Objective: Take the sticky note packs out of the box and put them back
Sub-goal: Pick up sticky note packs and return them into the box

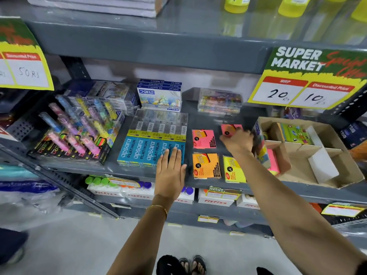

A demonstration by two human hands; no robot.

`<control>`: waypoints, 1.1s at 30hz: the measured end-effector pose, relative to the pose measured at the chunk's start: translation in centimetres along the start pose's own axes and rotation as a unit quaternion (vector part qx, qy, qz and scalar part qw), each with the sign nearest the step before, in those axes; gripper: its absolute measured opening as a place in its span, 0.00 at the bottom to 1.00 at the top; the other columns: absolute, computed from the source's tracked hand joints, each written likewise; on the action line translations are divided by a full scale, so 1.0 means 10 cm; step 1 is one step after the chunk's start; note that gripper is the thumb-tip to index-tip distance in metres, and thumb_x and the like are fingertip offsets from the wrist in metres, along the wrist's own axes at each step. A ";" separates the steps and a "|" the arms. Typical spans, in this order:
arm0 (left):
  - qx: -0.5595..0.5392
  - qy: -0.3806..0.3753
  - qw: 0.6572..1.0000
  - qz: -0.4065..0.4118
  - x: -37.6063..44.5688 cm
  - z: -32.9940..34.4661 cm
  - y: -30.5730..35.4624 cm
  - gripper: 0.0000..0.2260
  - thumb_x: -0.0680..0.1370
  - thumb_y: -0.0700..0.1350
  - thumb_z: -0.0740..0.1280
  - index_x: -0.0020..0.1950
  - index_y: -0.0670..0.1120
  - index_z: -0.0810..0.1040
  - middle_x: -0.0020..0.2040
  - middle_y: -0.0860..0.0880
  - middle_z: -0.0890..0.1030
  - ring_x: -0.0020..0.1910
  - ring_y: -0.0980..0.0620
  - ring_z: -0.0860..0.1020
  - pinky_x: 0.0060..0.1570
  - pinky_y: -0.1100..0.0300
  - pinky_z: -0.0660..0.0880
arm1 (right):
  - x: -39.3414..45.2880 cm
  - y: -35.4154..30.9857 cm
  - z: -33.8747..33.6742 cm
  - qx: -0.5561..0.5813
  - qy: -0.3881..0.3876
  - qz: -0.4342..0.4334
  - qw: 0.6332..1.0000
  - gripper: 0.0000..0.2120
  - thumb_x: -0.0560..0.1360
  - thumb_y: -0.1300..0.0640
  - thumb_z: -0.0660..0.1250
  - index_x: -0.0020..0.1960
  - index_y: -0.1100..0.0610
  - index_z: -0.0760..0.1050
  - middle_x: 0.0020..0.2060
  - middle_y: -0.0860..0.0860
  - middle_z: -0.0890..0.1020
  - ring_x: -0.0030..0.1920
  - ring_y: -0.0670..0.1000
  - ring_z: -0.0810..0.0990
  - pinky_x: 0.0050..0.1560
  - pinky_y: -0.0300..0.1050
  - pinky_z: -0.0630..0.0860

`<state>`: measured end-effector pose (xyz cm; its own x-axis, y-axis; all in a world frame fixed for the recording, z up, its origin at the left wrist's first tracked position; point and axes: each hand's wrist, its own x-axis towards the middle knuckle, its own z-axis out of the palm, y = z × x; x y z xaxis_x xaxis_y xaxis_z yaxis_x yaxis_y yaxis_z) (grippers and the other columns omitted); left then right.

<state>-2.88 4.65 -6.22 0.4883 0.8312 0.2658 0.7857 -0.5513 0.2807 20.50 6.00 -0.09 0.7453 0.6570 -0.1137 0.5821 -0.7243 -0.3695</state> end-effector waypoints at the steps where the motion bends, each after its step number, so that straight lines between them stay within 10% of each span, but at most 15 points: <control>1: -0.001 0.000 1.000 -0.001 0.00 0.01 0.00 0.26 0.82 0.52 0.43 0.70 0.38 0.67 0.69 0.41 0.70 0.69 0.39 0.64 0.69 0.45 0.55 | -0.06 -0.07 0.01 0.014 0.008 -0.018 1.000 0.36 0.69 0.39 0.68 0.65 0.64 0.70 0.64 0.65 0.73 0.66 0.65 0.69 0.65 0.55 0.69; 18: 0.002 -0.002 1.000 -0.013 0.02 -0.03 0.03 0.28 0.82 0.53 0.41 0.67 0.38 0.70 0.67 0.41 0.73 0.66 0.38 0.68 0.68 0.49 0.52 | -0.54 -0.61 0.39 -0.045 -0.048 -0.073 0.995 0.40 0.69 0.38 0.67 0.69 0.64 0.62 0.64 0.65 0.69 0.64 0.64 0.68 0.62 0.54 0.71; 33: -0.006 0.057 0.998 -0.009 0.19 0.08 0.26 0.21 0.79 0.47 0.51 0.63 0.37 0.74 0.61 0.39 0.77 0.63 0.39 0.71 0.65 0.42 0.61 | -0.80 0.33 -0.59 0.145 0.130 -0.087 0.977 0.31 0.58 0.39 0.64 0.54 0.58 0.75 0.46 0.59 0.83 0.50 0.61 0.79 0.53 0.51 0.75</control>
<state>0.40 4.86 -5.70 0.4274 0.8273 0.3647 0.7887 -0.5383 0.2969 18.36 -2.90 5.09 0.7233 0.6614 0.1985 0.6181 -0.4919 -0.6131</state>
